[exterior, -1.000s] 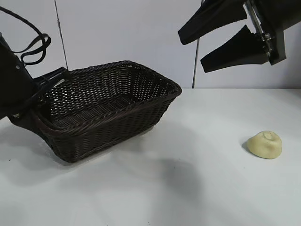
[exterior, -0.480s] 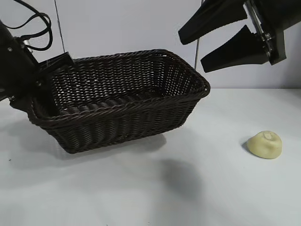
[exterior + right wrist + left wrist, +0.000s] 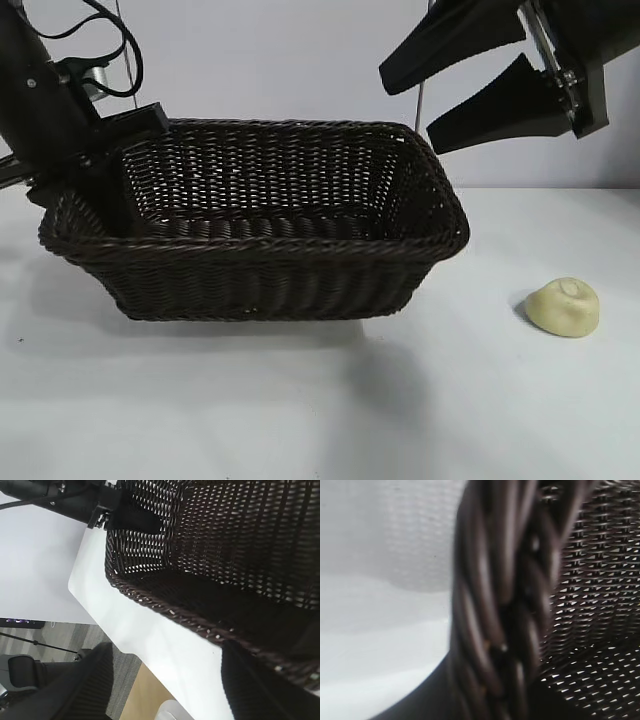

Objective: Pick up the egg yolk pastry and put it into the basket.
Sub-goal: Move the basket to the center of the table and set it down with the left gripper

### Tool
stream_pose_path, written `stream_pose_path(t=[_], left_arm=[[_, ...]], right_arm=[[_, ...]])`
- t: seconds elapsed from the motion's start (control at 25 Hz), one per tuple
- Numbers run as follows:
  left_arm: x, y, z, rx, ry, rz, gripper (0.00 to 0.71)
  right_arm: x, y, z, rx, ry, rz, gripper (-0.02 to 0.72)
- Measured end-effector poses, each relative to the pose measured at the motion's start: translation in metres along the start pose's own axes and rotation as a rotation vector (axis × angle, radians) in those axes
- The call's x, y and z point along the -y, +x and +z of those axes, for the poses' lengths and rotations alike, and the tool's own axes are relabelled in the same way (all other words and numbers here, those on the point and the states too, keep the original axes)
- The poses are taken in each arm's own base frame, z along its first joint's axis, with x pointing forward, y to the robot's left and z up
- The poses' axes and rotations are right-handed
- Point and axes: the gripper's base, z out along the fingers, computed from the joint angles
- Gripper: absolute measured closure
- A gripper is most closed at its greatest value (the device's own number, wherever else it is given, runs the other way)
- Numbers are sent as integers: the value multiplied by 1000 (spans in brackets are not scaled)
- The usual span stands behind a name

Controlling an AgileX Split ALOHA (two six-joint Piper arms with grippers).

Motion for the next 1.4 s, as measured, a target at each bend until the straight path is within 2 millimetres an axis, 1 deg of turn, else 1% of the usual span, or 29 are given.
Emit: stream_pose_path(t=[0.24,0.32,0.48,0.56,0.92,1.16,1.24,1.28,1.4], left_arm=[[-2,-1,2,-7,-7,1,609],[-4,-1,10,-29,-9,-6,609],[-11,-3,31,-81,-18,-25,609],[-13,-5,37,-76,-22,-30,609],[-15,-8,46,-61,-14,-47,609],[-15,-9,46,-57,-10,-50,606],[-15,-9,46,-56,-7,-52,573],[-15,-9,46,-54,-3,-55,532],[-14,-9,46,-52,5,-60,359]], right_arm=[[0,0,0,0,0,0,248],[0,0,0,0,0,0,248],[0,0,0,0,0,0,248],[0,0,0,0,0,0,248],[0,0,0,0,-1,-1,248],[0,0,0,-2,-2,-1,248],[0,0,0,-3,-3,-1,248],[0,0,0,-3,-3,-1,248],[-1,0,0,-5,-5,-1,248]])
